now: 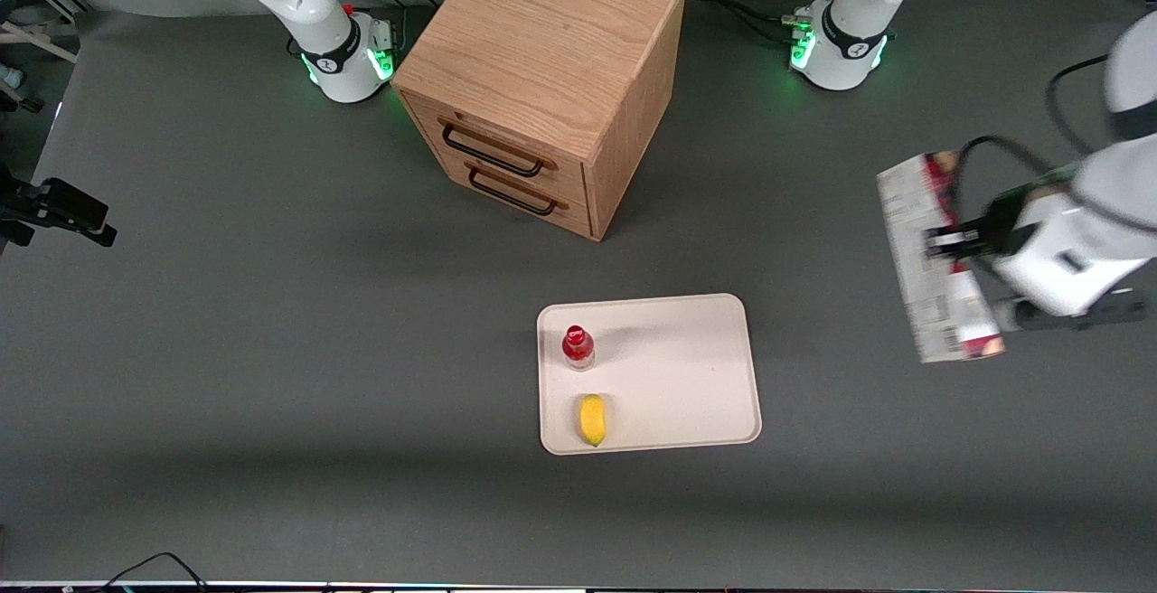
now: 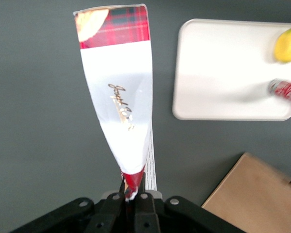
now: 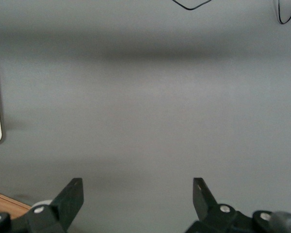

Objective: Place red cookie box on tray
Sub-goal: 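Carry the held cookie box toward the white tray with the left gripper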

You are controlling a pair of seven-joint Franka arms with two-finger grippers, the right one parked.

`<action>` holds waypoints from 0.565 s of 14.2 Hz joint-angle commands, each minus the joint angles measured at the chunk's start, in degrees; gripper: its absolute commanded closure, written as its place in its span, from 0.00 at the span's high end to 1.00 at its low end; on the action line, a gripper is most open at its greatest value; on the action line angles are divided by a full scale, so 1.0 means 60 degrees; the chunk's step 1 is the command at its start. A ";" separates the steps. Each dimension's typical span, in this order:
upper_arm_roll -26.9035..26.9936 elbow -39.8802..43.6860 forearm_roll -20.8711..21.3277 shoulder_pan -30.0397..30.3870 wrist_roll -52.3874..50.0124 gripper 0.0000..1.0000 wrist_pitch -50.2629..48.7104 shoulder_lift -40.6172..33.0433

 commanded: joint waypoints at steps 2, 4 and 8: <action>-0.1282 -0.1291 0.0627 0.0132 -0.1031 0.00 0.2196 0.0785; -0.1576 -0.1730 0.1183 0.0117 -0.1090 0.00 0.3353 0.1430; -0.1680 -0.2712 0.2456 -0.0059 -0.1497 0.00 0.6297 0.2807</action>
